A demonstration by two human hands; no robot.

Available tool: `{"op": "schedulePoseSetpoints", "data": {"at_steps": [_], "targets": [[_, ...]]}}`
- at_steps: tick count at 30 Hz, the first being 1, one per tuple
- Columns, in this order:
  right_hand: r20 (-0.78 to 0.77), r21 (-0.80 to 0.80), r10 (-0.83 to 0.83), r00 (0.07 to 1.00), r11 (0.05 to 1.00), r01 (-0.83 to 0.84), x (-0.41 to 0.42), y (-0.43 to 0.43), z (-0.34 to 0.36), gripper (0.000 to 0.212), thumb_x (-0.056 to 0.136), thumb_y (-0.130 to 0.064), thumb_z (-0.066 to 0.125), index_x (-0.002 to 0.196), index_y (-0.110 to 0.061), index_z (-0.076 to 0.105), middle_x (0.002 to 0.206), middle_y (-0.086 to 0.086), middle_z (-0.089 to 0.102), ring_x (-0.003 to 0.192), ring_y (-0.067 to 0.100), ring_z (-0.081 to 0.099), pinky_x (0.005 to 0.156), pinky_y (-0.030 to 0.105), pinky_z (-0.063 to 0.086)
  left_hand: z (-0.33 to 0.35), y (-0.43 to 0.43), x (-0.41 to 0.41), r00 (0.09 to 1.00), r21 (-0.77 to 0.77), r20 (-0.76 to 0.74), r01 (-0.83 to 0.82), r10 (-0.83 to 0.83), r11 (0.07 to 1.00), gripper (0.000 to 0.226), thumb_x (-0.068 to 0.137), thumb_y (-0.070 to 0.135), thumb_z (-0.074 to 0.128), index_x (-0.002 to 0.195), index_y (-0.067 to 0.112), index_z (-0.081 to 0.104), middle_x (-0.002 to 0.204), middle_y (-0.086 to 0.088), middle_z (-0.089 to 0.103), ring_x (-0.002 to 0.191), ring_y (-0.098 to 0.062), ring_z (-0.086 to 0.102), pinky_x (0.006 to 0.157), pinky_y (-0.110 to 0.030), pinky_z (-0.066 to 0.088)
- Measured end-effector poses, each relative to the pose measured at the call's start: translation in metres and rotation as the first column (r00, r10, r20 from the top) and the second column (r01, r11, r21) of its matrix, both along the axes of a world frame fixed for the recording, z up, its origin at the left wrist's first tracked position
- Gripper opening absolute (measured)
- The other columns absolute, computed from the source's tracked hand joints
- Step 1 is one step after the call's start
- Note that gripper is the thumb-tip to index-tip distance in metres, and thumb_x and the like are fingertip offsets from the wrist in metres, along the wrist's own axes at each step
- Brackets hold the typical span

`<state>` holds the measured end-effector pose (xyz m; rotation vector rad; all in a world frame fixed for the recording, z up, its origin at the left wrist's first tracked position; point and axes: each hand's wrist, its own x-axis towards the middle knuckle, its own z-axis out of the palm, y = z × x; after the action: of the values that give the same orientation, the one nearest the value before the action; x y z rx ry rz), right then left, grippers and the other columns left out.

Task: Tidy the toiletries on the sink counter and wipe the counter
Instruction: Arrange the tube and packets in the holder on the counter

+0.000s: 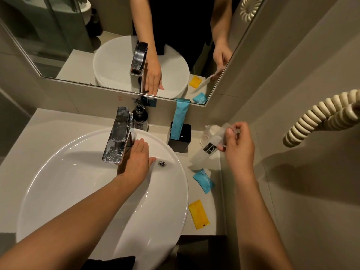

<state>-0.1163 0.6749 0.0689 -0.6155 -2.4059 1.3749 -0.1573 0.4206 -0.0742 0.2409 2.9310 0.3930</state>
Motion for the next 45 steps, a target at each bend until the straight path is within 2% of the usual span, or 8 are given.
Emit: {"op": "schedulePoseSetpoints", "data": {"at_steps": [7,15,24,30,34,39,42,45], "targets": [[-0.139,0.109,0.148,0.979,0.985,-0.133,-0.063,-0.027,0.036,0.01,0.105,-0.022,0.05,0.096,-0.026,0.051,0.083,-0.004,0.062,0.076,0.022,0.067,0.066,0.048,0.062,-0.001,-0.001,0.0,1.0,0.012,0.015,-0.002,0.002,1.0,0.054,0.098,0.041,0.056,0.137,0.004,0.048,0.142,-0.013,0.048,0.139,-0.026,0.038,0.121,-0.041,0.029],[-0.023,0.128,0.256,0.966,0.959,-0.251,-0.094,-0.047,0.02,0.012,0.106,-0.021,0.051,0.095,-0.026,0.05,0.093,-0.006,0.064,0.083,0.017,0.064,0.076,0.052,0.061,0.006,0.001,0.002,0.998,0.021,0.065,-0.017,0.016,1.0,0.067,0.102,0.04,0.047,0.155,0.003,0.025,0.164,-0.013,0.022,0.154,-0.026,0.012,0.126,-0.037,0.005],[0.078,0.128,0.27,0.96,0.952,-0.278,-0.106,-0.047,-0.014,0.005,0.106,-0.017,0.049,0.103,-0.015,0.052,0.086,-0.003,0.06,0.076,0.017,0.055,0.067,0.038,0.051,0.01,0.001,0.005,0.998,0.001,0.057,-0.001,0.001,1.0,0.067,0.104,0.041,0.041,0.156,0.003,0.022,0.166,-0.013,0.016,0.155,-0.026,0.008,0.126,-0.035,0.001],[0.184,0.017,0.249,0.951,0.966,-0.257,-0.111,-0.046,-0.035,0.018,0.106,-0.021,0.05,0.118,-0.008,0.053,0.11,0.006,0.065,0.088,0.017,0.059,0.071,0.032,0.044,0.014,0.001,0.005,0.997,0.012,0.074,-0.011,0.01,1.0,0.066,0.105,0.039,0.041,0.157,0.005,0.02,0.166,-0.012,0.013,0.155,-0.026,0.005,0.125,-0.036,0.001],[0.182,0.024,0.219,0.959,0.974,-0.227,-0.113,-0.043,-0.043,0.012,0.105,-0.022,0.052,0.111,-0.011,0.054,0.09,-0.003,0.06,0.077,0.012,0.055,0.06,0.026,0.04,0.012,0.0,0.006,0.997,0.024,0.075,-0.021,0.019,0.999,0.066,0.105,0.039,0.04,0.157,0.005,0.019,0.167,-0.012,0.012,0.155,-0.025,0.004,0.126,-0.036,0.001],[0.166,-0.045,0.18,0.97,0.984,-0.175,-0.111,-0.039,-0.054,0.012,0.102,-0.021,0.059,0.111,-0.013,0.06,0.098,0.005,0.07,0.088,0.018,0.066,0.075,0.031,0.055,0.01,0.001,0.005,0.997,0.025,0.077,-0.018,0.016,1.0,0.066,0.105,0.039,0.04,0.157,0.004,0.018,0.167,-0.012,0.011,0.155,-0.025,0.003,0.124,-0.035,-0.002],[0.169,-0.053,0.148,0.974,0.989,-0.141,-0.105,-0.035,-0.056,0.022,0.103,-0.02,0.058,0.123,-0.012,0.061,0.107,0.001,0.069,0.093,0.013,0.065,0.063,0.012,0.047,0.008,0.0,0.005,0.997,0.027,0.081,-0.017,0.015,0.999,0.066,0.105,0.04,0.04,0.157,0.004,0.02,0.167,-0.013,0.012,0.155,-0.026,0.004,0.127,-0.037,0.002],[0.154,-0.019,0.071,0.985,0.997,-0.069,-0.087,-0.023,-0.06,0.024,0.102,-0.018,0.059,0.125,-0.013,0.064,0.108,0.002,0.068,0.097,0.017,0.065,0.068,0.013,0.045,0.006,0.0,0.005,0.997,0.007,0.075,-0.012,0.011,1.0,0.067,0.105,0.041,0.04,0.156,0.003,0.021,0.166,-0.014,0.013,0.155,-0.027,0.005,0.127,-0.037,0.003]]}}
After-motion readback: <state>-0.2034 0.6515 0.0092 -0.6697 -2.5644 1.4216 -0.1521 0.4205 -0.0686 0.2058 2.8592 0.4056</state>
